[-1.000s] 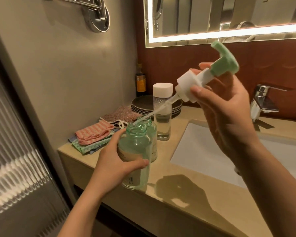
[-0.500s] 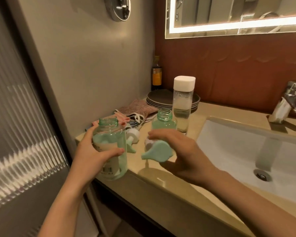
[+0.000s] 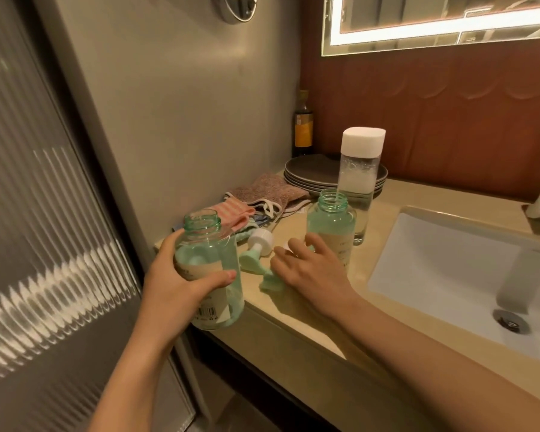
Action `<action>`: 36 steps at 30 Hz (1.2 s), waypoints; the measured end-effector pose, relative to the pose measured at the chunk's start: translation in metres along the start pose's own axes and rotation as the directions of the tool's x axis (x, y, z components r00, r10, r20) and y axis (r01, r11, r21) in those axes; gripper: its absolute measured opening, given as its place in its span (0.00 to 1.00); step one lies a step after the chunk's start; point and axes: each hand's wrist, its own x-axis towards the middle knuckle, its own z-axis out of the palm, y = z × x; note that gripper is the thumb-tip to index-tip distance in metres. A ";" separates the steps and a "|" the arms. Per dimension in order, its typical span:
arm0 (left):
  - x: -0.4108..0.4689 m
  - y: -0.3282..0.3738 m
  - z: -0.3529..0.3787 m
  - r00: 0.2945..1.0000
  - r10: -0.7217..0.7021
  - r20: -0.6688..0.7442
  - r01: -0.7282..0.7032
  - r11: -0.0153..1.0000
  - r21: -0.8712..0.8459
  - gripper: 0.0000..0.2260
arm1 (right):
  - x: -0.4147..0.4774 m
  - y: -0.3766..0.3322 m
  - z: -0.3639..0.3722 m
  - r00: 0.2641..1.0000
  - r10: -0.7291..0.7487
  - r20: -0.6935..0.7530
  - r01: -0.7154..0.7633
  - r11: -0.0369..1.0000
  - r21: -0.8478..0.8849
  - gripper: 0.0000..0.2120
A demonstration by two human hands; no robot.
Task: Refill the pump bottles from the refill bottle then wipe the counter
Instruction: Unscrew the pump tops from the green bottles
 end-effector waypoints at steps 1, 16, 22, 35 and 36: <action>0.000 0.000 0.000 1.000 0.004 -0.001 -0.004 1.000 -0.002 0.40 | 0.001 -0.002 0.001 1.000 0.028 0.014 -0.028 1.000 -0.001 0.14; -0.005 0.008 0.018 0.997 0.046 0.054 -0.046 0.999 0.006 0.39 | -0.011 0.007 -0.017 0.984 0.158 0.080 -0.171 0.966 0.192 0.17; -0.009 0.018 0.029 0.993 0.081 0.087 -0.080 0.997 -0.015 0.34 | -0.015 0.038 -0.052 0.972 0.225 0.074 -0.236 0.910 0.342 0.12; -0.014 0.009 0.086 0.971 0.120 0.208 -0.122 0.993 -0.006 0.41 | -0.041 0.072 -0.048 0.591 0.682 0.431 -0.721 0.206 0.662 0.29; -0.014 0.009 0.090 0.970 0.124 0.209 -0.125 0.992 -0.009 0.38 | -0.041 0.071 -0.045 0.577 0.670 0.466 -0.723 0.155 0.673 0.32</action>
